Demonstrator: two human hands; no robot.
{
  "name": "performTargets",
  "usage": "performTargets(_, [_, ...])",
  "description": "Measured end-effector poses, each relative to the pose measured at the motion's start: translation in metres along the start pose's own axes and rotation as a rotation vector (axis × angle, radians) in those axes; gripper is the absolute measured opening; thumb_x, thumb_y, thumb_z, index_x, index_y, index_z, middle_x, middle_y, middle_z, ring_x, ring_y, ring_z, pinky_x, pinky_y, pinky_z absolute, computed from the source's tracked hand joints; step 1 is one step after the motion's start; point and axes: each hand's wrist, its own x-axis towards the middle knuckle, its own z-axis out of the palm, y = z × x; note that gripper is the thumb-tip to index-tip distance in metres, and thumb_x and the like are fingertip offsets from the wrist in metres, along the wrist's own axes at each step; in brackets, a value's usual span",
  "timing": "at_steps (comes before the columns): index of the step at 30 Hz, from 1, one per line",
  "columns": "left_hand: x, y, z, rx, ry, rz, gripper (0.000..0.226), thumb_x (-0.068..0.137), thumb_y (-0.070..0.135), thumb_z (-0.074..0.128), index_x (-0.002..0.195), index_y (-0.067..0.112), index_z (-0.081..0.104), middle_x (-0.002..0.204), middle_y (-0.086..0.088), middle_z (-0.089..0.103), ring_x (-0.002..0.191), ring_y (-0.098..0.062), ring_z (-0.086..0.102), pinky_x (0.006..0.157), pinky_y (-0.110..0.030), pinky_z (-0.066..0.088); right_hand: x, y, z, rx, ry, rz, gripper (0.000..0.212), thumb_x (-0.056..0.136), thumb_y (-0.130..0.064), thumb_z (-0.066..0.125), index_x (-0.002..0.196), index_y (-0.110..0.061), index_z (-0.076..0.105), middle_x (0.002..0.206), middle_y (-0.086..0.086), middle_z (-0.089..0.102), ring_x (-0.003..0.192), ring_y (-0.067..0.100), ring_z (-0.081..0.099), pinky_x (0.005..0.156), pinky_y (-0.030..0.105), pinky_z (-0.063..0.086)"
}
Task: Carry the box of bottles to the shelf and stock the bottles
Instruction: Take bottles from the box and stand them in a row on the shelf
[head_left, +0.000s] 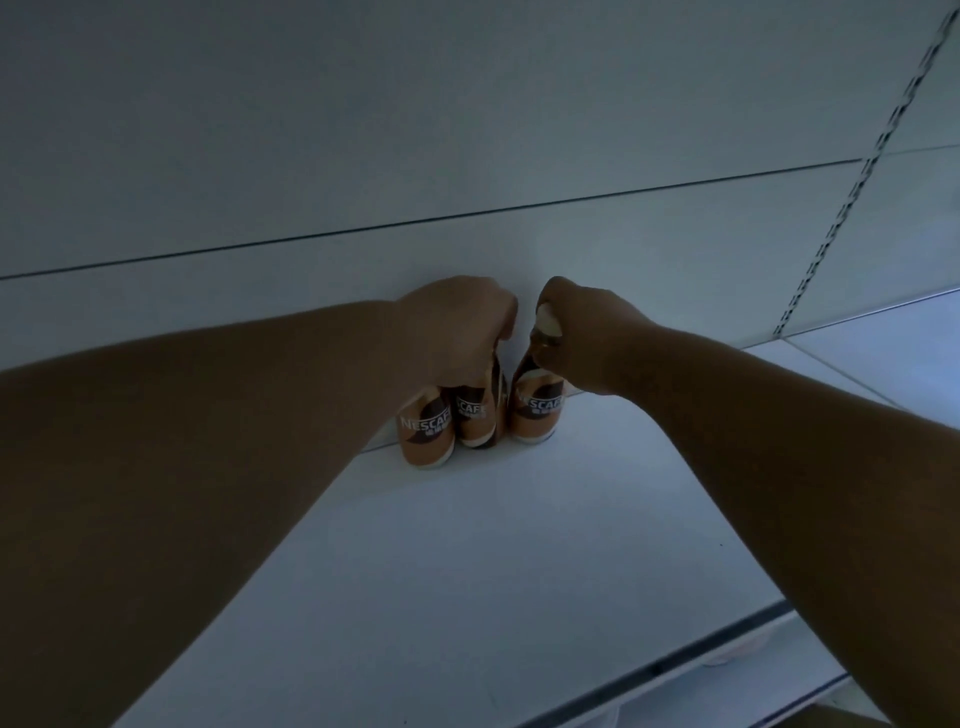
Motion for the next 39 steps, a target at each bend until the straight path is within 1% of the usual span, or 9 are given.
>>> performTargets(4, [-0.003,0.003,0.003,0.016,0.132,0.047,0.035,0.079,0.009,0.063,0.111,0.012,0.050,0.110,-0.009,0.054,0.099,-0.025,0.050,0.080,-0.034,0.042,0.004,0.002,0.003,0.058,0.065,0.018,0.036,0.092,-0.020,0.060,0.122,-0.013,0.042,0.090,0.008,0.057,0.071,0.020,0.055,0.055,0.030,0.049])
performTargets(9, [-0.013,0.012,-0.002,0.064,0.270,0.059,0.038,0.077,0.008,0.056,0.114,0.008,0.048,0.116,-0.013,0.048,0.105,-0.029,0.045,0.085,-0.038,0.042,-0.007,0.000,0.000,0.052,0.074,0.047,0.054,0.089,-0.016,0.067,0.134,-0.015,0.037,0.113,0.012,0.063,0.092,0.025,0.058,0.071,0.031,0.045])
performTargets(14, [-0.044,0.033,-0.008,-0.035,0.341,0.070,0.031,0.073,0.004,0.059,0.102,0.011,0.050,0.104,-0.006,0.048,0.092,-0.023,0.043,0.073,-0.032,0.034,-0.050,-0.006,-0.031,-0.025,0.114,0.051,0.060,0.089,-0.025,0.067,0.141,-0.017,0.038,0.127,0.011,0.058,0.111,0.026,0.057,0.081,0.029,0.044])
performTargets(18, [-0.073,0.074,-0.008,-0.128,0.373,0.198,0.026,0.075,0.008,0.062,0.083,0.019,0.039,0.084,0.001,0.040,0.076,-0.021,0.042,0.067,-0.039,0.039,-0.117,-0.006,-0.058,-0.067,0.179,0.068,0.054,0.090,-0.026,0.064,0.138,-0.017,0.042,0.125,0.009,0.057,0.107,0.024,0.059,0.088,0.032,0.047])
performTargets(20, [-0.084,0.104,-0.006,-0.175,0.372,0.232,0.022,0.075,0.008,0.064,0.086,0.016,0.047,0.086,-0.001,0.046,0.080,-0.025,0.049,0.067,-0.036,0.038,-0.160,0.001,-0.068,-0.092,0.239,0.114,0.048,0.090,-0.026,0.064,0.133,-0.018,0.045,0.120,0.007,0.057,0.101,0.023,0.060,0.086,0.036,0.051])
performTargets(24, [-0.099,0.189,0.013,-0.274,0.224,0.270,0.029,0.076,0.003,0.059,0.101,0.015,0.053,0.101,-0.003,0.050,0.095,-0.023,0.046,0.078,-0.038,0.043,-0.258,0.037,-0.072,-0.139,0.249,0.289,0.042,0.087,-0.023,0.058,0.128,-0.020,0.047,0.117,0.003,0.057,0.097,0.024,0.060,0.083,0.042,0.053])
performTargets(29, [-0.112,0.324,0.081,-0.319,0.007,0.434,0.023,0.077,0.013,0.063,0.090,0.025,0.048,0.100,-0.004,0.054,0.097,-0.025,0.052,0.078,-0.033,0.042,-0.386,0.118,-0.052,-0.163,0.191,0.549,0.042,0.086,-0.024,0.059,0.126,-0.020,0.051,0.118,0.005,0.058,0.102,0.026,0.059,0.084,0.040,0.051])
performTargets(34, [-0.124,0.445,0.152,-0.395,-0.235,0.529,0.027,0.075,0.011,0.068,0.093,0.024,0.051,0.099,0.001,0.050,0.094,-0.020,0.049,0.075,-0.032,0.044,-0.487,0.200,-0.017,-0.151,0.101,0.817,0.037,0.085,-0.026,0.060,0.121,-0.024,0.053,0.114,-0.001,0.060,0.103,0.023,0.058,0.066,0.029,0.032])
performTargets(39, [-0.118,0.522,0.234,-0.388,-0.415,0.576,0.034,0.075,0.013,0.072,0.098,0.028,0.052,0.099,0.007,0.049,0.091,-0.013,0.049,0.076,-0.030,0.047,-0.541,0.277,0.044,0.041,0.067,0.989,0.028,0.086,-0.023,0.064,0.113,-0.022,0.055,0.101,-0.002,0.056,0.086,0.017,0.055,0.070,0.032,0.048])
